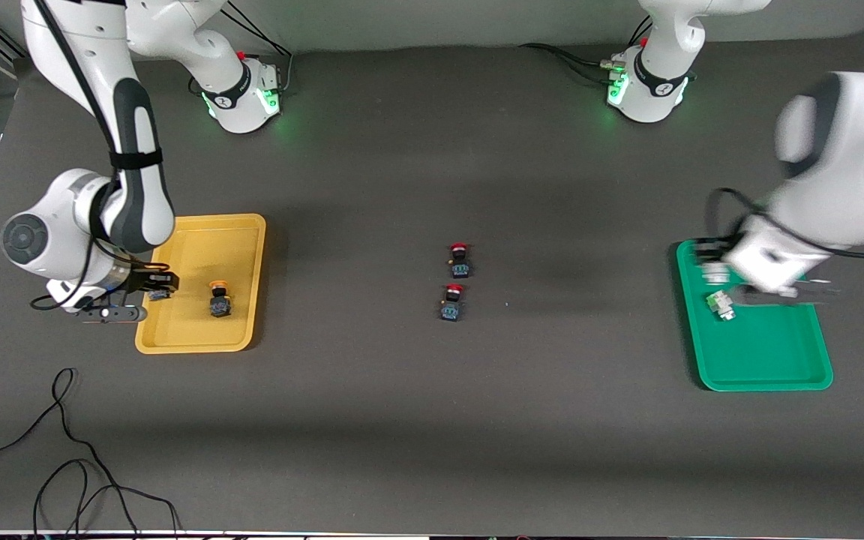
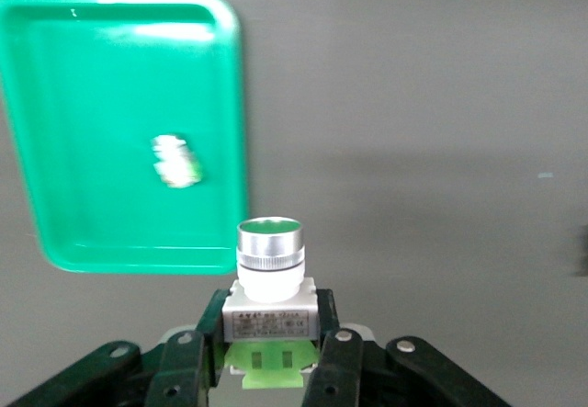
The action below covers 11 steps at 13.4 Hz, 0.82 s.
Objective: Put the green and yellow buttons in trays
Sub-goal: 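Carry the yellow button to the yellow tray while the left gripper carries the green button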
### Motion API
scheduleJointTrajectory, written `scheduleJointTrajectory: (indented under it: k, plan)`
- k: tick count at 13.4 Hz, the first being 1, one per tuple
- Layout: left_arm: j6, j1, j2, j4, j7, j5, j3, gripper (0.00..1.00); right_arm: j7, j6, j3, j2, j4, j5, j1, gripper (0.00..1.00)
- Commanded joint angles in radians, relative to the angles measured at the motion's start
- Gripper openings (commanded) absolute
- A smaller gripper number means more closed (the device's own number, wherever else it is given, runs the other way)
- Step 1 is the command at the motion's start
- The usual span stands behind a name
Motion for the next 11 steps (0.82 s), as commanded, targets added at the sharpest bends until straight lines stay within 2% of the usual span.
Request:
scheduleJointTrajectory:
  k: [1,3,4,5,6,7,9,11]
  plan:
    - [0.081,0.159,0.048,-0.032,0.174,0.051,-0.015,0.13,-0.127,0.033,-0.005,0.091,0.003,0.157,0.011,0.00]
    - [0.236,0.227,0.097,-0.104,0.210,0.084,-0.017,0.13,-0.217,0.038,-0.005,0.145,0.006,0.258,0.011,0.00]
    - [0.329,0.241,0.123,-0.156,0.218,0.084,-0.015,0.13,-0.228,0.038,-0.005,0.154,0.009,0.271,0.011,0.00]
    - [0.418,0.257,0.151,-0.200,0.219,0.084,-0.015,0.13,-0.228,0.036,-0.005,0.153,0.009,0.273,0.009,0.50]
    - [0.483,0.274,0.178,-0.230,0.219,0.084,-0.015,0.12,-0.228,0.034,-0.005,0.148,0.008,0.273,0.009,0.81]
    - [0.528,0.279,0.215,-0.241,0.219,0.087,-0.014,0.12,-0.228,0.034,-0.007,0.147,0.008,0.273,0.009,0.96]
    - [0.589,0.304,0.280,-0.241,0.219,0.107,-0.009,0.13,-0.228,0.027,-0.008,0.131,0.009,0.273,0.017,0.99]
    - [0.608,0.327,0.309,-0.241,0.219,0.108,-0.009,0.31,-0.212,0.006,-0.021,0.076,0.014,0.259,0.031,0.99]
